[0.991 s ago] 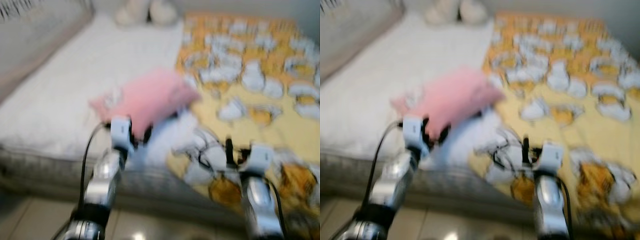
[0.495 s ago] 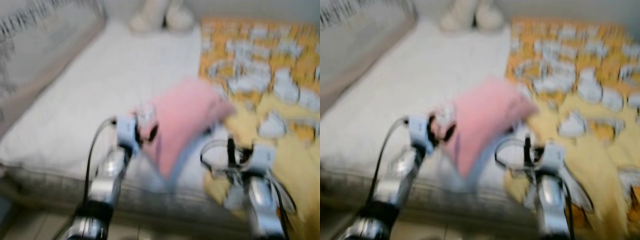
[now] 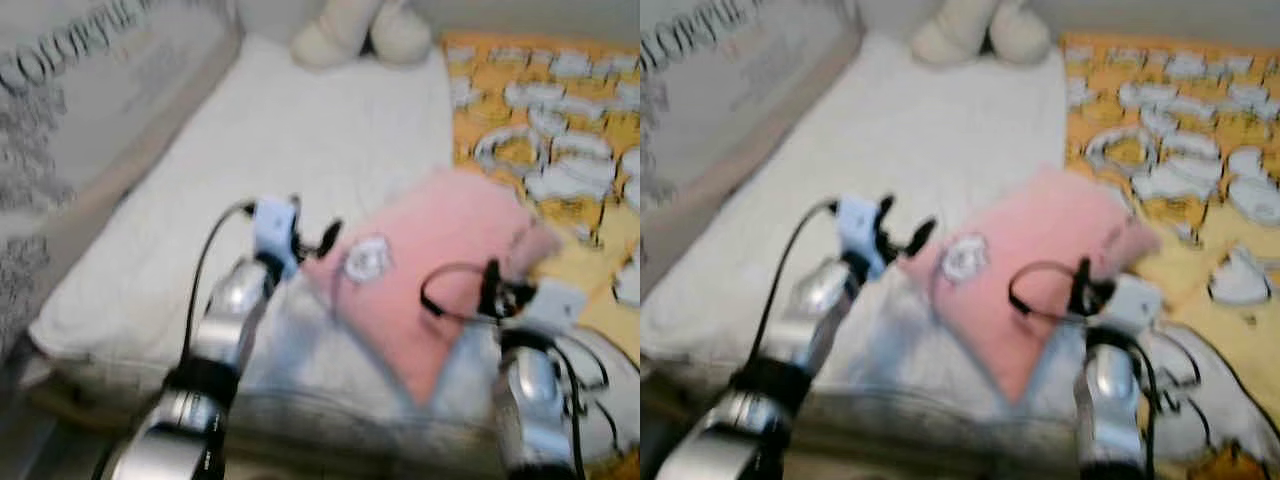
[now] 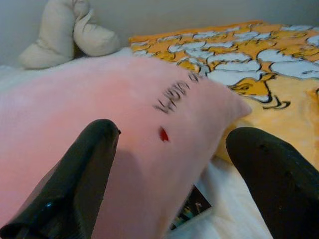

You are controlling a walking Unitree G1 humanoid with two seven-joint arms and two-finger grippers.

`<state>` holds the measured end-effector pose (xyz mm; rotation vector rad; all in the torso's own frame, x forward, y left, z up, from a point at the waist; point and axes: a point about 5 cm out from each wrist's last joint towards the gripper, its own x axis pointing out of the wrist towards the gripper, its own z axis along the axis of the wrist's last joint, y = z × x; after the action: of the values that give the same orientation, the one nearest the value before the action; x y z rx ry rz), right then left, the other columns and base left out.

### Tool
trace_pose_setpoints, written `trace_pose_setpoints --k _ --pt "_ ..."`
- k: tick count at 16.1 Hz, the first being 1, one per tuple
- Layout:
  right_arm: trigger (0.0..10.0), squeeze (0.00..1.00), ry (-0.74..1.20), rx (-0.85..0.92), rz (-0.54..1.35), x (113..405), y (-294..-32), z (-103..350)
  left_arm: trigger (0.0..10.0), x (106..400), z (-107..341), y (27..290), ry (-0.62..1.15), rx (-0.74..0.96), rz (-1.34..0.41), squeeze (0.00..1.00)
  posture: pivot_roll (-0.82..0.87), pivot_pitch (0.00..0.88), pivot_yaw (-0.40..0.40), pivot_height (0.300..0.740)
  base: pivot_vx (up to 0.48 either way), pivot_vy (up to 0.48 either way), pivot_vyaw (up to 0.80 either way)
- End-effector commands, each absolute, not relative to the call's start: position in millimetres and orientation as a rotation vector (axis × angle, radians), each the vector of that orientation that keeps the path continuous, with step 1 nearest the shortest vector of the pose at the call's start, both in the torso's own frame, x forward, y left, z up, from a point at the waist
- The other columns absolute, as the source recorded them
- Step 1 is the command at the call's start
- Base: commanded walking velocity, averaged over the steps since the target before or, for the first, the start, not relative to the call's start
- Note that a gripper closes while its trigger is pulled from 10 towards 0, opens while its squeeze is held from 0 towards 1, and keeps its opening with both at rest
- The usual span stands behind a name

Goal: Clean up the room

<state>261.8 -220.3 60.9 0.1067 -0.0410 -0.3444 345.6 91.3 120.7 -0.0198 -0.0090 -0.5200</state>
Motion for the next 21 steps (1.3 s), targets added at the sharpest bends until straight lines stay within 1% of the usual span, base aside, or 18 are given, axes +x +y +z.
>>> trace_pose_setpoints --k 1,3,5,7,10,11,13,14,15,17,19,21 --pt "10.0 0.0 -0.025 0.146 -0.357 262.6 -218.4 59.5 10.0 349.0 112.8 104.0 0.048 -0.029 -0.491 0.0 -0.1 0.0 0.047 0.73 0.0 0.0 0.0" --pt "10.0 0.0 -0.018 0.18 -0.377 262.7 -220.6 59.6 10.0 360.2 115.1 106.5 0.085 -0.02 -0.498 0.0 -0.1 0.0 0.045 0.73 0.0 0.0 0.0" --pt "10.0 0.0 0.001 0.27 -0.412 261.8 -222.9 57.6 10.0 371.4 115.5 106.3 0.16 -0.004 -0.521 0.0 -0.11 0.0 0.037 0.73 0.0 0.0 0.0" --pt "10.0 0.0 0.008 0.27 -0.432 258.7 -226.8 55.8 10.0 375.3 119.2 103.6 0.172 0.007 -0.545 0.0 -0.11 0.0 0.034 0.73 0.0 0.0 0.0" --pt "10.0 0.0 0.026 0.228 -0.502 249.2 -239.6 52.9 10.0 380.7 126.3 98.0 0.19 0.012 -0.593 0.0 -0.12 0.0 0.036 0.73 0.0 0.0 0.0" --pt "10.0 0.0 0.031 0.22 -0.505 248.1 -241.0 52.5 10.0 380.8 126.4 97.0 0.193 0.021 -0.6 0.0 -0.13 0.0 0.036 0.73 0.0 0.0 0.0" --pt "10.0 0.0 0.133 0.023 -0.5 243.1 -251.8 43.4 10.0 379.1 124.8 87.9 0.221 0.034 -0.662 0.0 -0.14 0.0 0.039 0.73 0.0 0.0 0.0" --pt "10.0 0.0 0.144 0.016 -0.506 242.2 -253.9 41.8 10.0 378.1 123.5 85.7 0.232 0.04 -0.683 0.0 -0.14 0.0 0.04 0.73 0.0 0.0 0.0" --pt "10.0 0.0 0.172 0.022 -0.498 240.4 -255.0 38.6 10.0 374.2 118.9 79.9 0.267 0.051 -0.75 0.0 -0.15 0.0 0.041 0.73 0.0 0.0 0.0" --pt "10.0 0.0 0.188 0.077 -0.466 237.7 -250.2 34.4 10.0 369.5 114.8 71.4 0.297 0.068 -0.828 0.0 -0.15 0.0 0.044 0.73 0.0 0.0 0.0" --pt "10.0 0.0 0.221 0.114 -0.453 233.7 -247.7 28.9 10.0 366.6 113.5 62.5 0.31 0.076 -0.875 0.0 -0.16 0.0 0.047 0.73 0.0 0.0 0.0" --pt "10.0 0.0 0.239 0.155 -0.429 233.3 -246.5 25.9 10.0 365.3 112.3 57.6 0.318 0.08 -0.884 0.0 -0.16 0.0 0.05 0.73 0.0 0.0 0.0"
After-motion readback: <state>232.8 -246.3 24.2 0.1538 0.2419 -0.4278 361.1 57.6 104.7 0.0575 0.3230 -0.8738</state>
